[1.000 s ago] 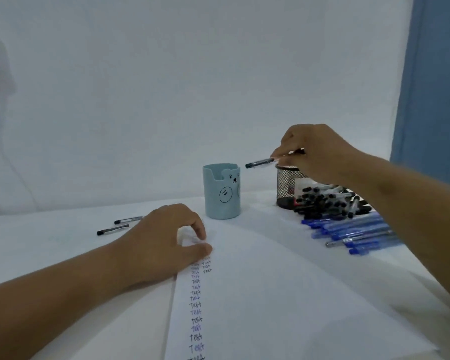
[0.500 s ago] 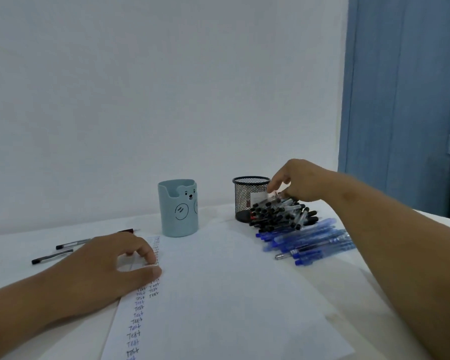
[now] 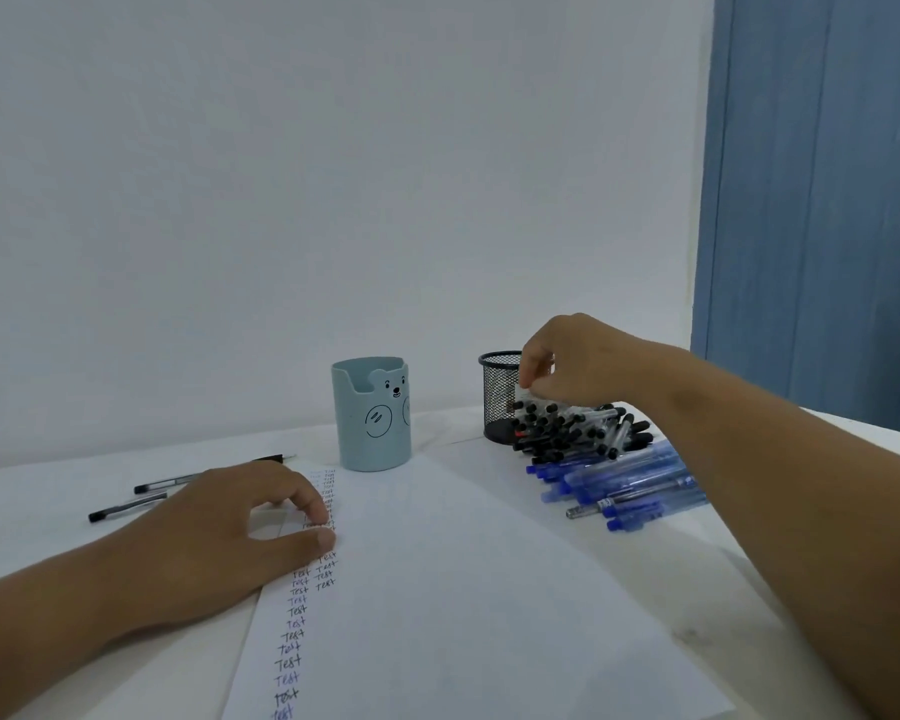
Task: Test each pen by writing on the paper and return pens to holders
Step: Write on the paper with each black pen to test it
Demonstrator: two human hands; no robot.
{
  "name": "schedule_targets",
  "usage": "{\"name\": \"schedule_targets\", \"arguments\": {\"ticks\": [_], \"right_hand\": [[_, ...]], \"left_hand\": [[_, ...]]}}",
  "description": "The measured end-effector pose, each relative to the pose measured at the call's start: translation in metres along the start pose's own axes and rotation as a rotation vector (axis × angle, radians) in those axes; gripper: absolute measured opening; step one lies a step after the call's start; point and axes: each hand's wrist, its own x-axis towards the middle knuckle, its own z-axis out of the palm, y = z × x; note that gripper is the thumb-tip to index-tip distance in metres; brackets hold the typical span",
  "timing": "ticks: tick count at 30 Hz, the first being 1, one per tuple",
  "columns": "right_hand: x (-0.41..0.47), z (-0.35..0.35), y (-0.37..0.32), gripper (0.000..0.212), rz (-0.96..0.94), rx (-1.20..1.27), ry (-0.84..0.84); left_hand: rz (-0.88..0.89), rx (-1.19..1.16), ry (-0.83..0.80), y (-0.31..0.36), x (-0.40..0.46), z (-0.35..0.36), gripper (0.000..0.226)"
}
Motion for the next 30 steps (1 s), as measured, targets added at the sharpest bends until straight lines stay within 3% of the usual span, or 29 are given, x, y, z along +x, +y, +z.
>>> {"name": "schedule_targets", "arguments": {"ticks": [4,7,10,12,15,17,22,30], "right_hand": [[0.001,0.009,-0.011,0.021,-0.034,0.013,0.119],[-0.002,0.018,-0.039,0.021,-0.145,0.030,0.184],[-0.010,0.036,-0.077,0.018,-0.305,0.008,0.158],[-0.016,0.052,-0.102,0.016,-0.401,0.006,0.122],[-0.025,0.075,-0.122,0.014,-0.512,0.020,0.049],[-0.030,0.089,-0.130,0.015,-0.561,0.022,0.003],[-0.035,0.101,-0.135,0.016,-0.605,0.047,-0.012],[-0.033,0.100,-0.131,0.015,-0.574,0.109,-0.028]], "left_hand": [[0.000,-0.010,-0.009,0.000,0.000,-0.001,0.022],[-0.019,-0.046,0.079,-0.003,0.003,-0.002,0.014],[-0.047,-0.046,0.148,-0.018,0.008,-0.010,0.008],[-0.108,0.012,0.156,-0.037,0.010,-0.019,0.016],[-0.295,0.200,0.079,-0.065,0.014,-0.028,0.039],[-0.383,0.291,0.013,-0.078,0.014,-0.033,0.037],[-0.334,0.229,0.120,-0.086,0.010,-0.038,0.011],[-0.279,0.137,0.195,-0.083,0.008,-0.040,0.024]]}}
